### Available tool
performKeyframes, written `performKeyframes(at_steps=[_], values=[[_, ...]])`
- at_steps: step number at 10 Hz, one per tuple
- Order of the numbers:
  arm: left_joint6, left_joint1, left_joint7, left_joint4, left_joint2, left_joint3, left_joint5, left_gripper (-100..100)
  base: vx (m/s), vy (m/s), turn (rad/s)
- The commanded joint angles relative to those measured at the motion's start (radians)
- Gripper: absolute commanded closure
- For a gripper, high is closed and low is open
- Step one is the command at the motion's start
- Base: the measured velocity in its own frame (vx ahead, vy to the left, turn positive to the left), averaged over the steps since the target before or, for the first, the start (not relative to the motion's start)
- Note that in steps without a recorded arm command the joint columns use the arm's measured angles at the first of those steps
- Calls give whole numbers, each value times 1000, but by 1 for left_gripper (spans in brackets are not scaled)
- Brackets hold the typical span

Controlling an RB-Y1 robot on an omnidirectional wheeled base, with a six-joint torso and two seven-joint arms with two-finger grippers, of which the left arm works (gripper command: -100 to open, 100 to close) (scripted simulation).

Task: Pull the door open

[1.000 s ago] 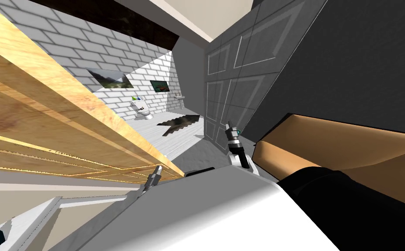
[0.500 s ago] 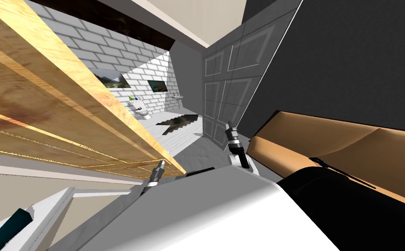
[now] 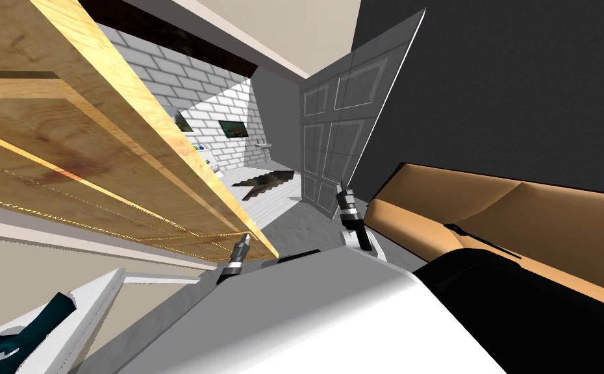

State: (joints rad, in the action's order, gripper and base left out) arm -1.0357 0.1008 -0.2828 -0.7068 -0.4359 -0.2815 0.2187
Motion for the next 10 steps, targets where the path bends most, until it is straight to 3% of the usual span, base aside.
performKeyframes(at_steps=[1, 7, 10], values=[[17, -18, 11, 1, 12, -28, 10, 100, -159, 71, -84], [84, -117, 67, 21, 33, -99, 85, 100, -158, 75, -71], [116, -165, 94, 30, 42, -134, 122, 100, -151, 149, -75]])
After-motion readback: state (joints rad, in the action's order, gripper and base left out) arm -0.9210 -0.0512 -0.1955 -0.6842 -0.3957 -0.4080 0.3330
